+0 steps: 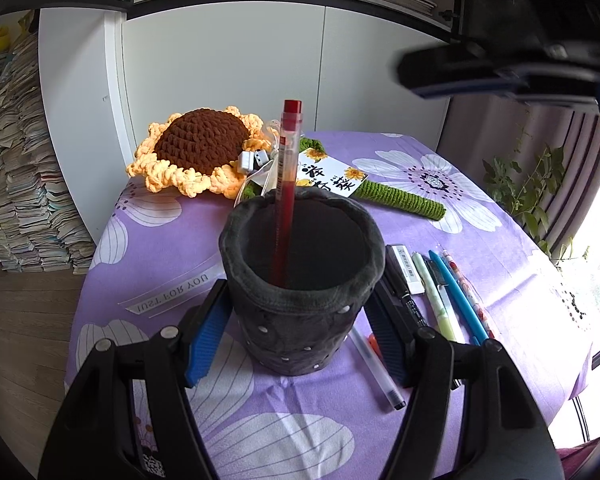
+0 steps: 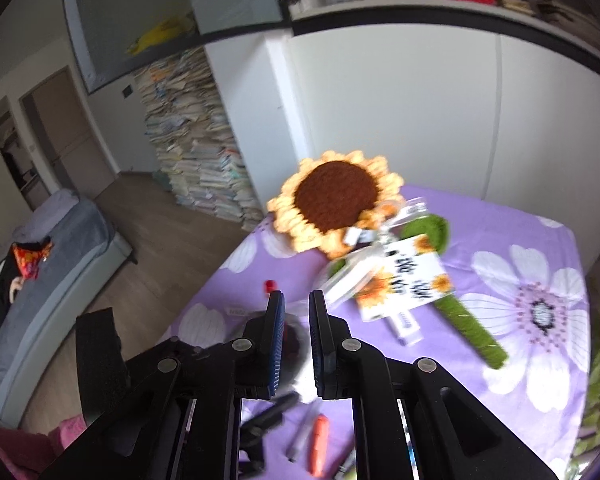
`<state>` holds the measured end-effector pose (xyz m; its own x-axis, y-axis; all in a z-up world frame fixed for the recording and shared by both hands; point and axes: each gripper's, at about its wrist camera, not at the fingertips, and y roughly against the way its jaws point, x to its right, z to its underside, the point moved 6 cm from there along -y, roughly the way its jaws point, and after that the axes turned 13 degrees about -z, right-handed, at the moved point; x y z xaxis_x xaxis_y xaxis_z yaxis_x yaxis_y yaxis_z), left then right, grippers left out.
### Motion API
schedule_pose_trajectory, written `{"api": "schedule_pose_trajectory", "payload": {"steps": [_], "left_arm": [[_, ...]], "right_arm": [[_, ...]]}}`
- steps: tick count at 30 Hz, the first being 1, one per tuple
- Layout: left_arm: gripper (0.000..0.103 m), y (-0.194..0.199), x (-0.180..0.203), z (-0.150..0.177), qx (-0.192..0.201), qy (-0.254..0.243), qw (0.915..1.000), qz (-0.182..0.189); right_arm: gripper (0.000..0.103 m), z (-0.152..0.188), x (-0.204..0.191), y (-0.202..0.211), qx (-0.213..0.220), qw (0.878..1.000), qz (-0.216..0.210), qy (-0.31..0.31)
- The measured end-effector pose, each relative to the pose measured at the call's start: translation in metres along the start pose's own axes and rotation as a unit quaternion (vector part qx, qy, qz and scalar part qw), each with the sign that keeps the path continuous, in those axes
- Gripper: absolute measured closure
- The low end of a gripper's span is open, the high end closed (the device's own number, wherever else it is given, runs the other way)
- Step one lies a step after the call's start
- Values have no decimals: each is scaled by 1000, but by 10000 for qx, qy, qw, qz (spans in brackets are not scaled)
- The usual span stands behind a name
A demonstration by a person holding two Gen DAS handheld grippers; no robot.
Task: Organize stationery
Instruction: 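Lift the red pen with the right tool and drop it into the grey cup, then close the right tool on the pink patterned pen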
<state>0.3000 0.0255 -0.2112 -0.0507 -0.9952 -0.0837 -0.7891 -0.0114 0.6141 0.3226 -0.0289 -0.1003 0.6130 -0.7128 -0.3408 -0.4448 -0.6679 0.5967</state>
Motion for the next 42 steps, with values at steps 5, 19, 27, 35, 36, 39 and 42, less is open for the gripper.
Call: {"api": "schedule_pose_trajectory", "payload": {"steps": [5, 19, 27, 35, 36, 39, 42], "left_arm": [[37, 0, 0, 0, -3, 14, 10000, -4], [37, 1, 0, 0, -39, -19, 10000, -82], [37, -1, -2, -1, -37, -6, 10000, -69], [37, -1, -3, -1, -17, -18, 9999, -97], [37, -1, -3, -1, -18, -19, 10000, -96], [37, -1, -3, -1, -15, -19, 9999, -104], [37, 0, -3, 0, -10, -23, 9999, -115]], "right_arm": [[91, 34, 59, 23, -230, 9937, 885, -643], [91, 108, 129, -12, -1166, 9680, 1326, -1785], [91, 125, 139, -22, -1421, 9604, 1505, -1866], [91, 125, 148, -15, -1468, 9561, 1534, -2020], [91, 124, 149, -16, -1484, 9552, 1541, -2043], [91, 120, 154, -22, -1552, 9530, 1583, -2066], [91, 116, 154, -25, -1595, 9519, 1620, -2056]]}}
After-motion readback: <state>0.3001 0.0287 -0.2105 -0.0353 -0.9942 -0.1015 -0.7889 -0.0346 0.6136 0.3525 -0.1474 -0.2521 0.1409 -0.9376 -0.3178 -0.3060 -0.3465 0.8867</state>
